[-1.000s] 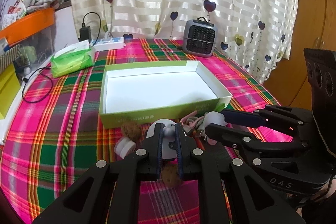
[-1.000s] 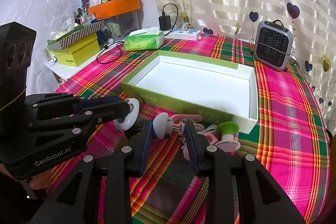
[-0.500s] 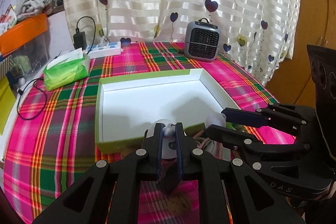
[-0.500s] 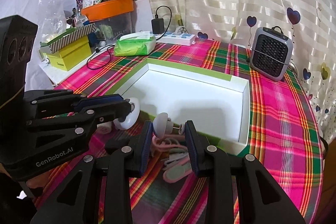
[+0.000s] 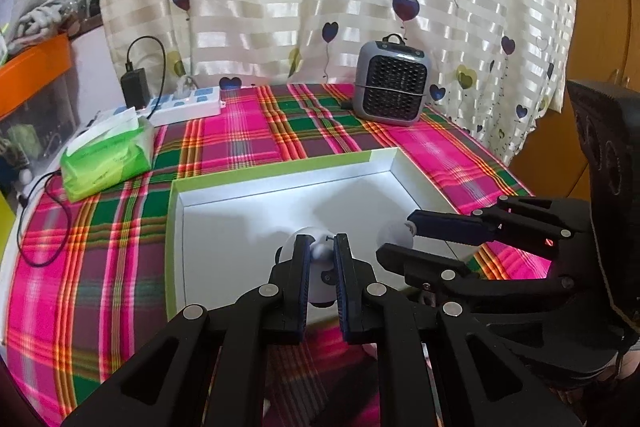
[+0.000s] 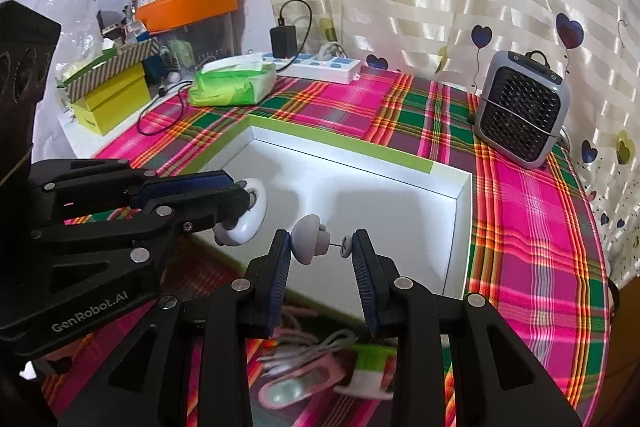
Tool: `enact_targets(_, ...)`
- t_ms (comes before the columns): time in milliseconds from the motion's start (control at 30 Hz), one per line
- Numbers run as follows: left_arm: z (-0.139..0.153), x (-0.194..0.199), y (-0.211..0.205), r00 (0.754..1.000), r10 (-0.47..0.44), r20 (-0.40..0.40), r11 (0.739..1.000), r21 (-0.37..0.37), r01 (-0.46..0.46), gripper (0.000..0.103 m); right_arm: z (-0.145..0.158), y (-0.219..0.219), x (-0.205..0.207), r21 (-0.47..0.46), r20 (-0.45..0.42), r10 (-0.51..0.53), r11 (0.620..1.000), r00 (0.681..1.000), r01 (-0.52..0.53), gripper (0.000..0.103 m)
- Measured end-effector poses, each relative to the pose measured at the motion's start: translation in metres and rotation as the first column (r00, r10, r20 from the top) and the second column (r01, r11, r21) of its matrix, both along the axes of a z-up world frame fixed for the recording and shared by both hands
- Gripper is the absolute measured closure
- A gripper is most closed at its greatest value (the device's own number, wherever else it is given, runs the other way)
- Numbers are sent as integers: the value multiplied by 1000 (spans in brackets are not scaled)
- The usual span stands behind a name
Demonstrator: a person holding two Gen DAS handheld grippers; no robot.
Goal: Organize objects
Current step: 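Carry both held items into the green box and open both tools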
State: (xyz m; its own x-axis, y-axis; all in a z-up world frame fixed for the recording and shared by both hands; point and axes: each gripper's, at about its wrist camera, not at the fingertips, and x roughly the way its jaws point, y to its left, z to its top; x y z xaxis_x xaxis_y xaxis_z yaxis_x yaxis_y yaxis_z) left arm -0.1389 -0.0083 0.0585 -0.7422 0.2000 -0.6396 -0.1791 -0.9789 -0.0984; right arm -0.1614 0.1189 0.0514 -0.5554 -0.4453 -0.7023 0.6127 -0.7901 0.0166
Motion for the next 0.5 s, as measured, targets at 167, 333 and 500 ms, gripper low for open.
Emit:
enact_targets(167,-9,-18,-1,1000,3,25,1000,3,-3,92,-9,-5,-17,28,20,0,1000,1000,-1,70)
enact_targets(333,-20,-31,-3,998,3,56,1000,4,-3,92,-20,-9,-28,39,50,-3,999,999,1,70)
enact_targets(500,-27,-38,-1,997,-6,74,1000,1,6,92,-29,-12,-35,48,79,-2,999,997,-2,70)
